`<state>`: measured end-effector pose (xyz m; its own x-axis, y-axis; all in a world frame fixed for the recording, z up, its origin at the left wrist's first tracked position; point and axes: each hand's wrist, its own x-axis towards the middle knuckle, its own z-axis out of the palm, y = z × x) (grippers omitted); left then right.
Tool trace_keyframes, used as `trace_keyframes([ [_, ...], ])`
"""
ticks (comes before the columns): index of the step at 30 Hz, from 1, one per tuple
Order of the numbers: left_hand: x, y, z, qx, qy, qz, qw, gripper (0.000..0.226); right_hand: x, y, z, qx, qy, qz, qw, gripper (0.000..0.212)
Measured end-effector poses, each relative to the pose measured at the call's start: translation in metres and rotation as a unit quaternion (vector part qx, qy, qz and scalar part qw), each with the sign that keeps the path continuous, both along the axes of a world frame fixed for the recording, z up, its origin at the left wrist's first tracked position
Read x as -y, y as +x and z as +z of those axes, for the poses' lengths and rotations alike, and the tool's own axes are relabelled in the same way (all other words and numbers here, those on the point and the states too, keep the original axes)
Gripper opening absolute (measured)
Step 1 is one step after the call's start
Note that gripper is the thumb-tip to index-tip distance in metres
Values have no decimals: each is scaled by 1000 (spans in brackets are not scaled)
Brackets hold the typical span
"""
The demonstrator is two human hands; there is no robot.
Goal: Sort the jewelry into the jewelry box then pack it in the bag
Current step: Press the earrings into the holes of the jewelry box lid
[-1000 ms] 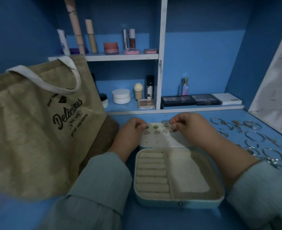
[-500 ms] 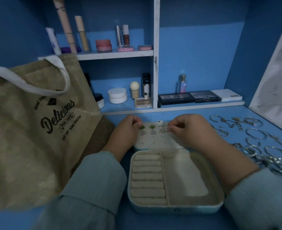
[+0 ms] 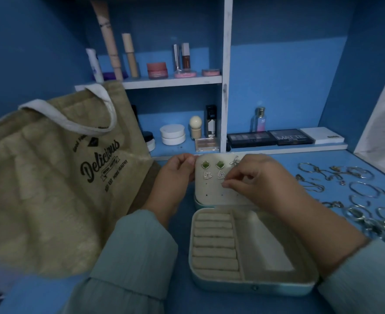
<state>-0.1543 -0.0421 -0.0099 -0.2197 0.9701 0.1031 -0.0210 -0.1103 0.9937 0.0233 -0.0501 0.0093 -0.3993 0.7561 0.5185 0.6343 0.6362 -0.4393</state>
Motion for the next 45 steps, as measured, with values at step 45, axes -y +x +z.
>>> trace_keyframes([
  [45, 33, -9, 5, -78, -48, -80, 993, 26, 2, -46, 17, 264, -26, -70, 962, 22],
])
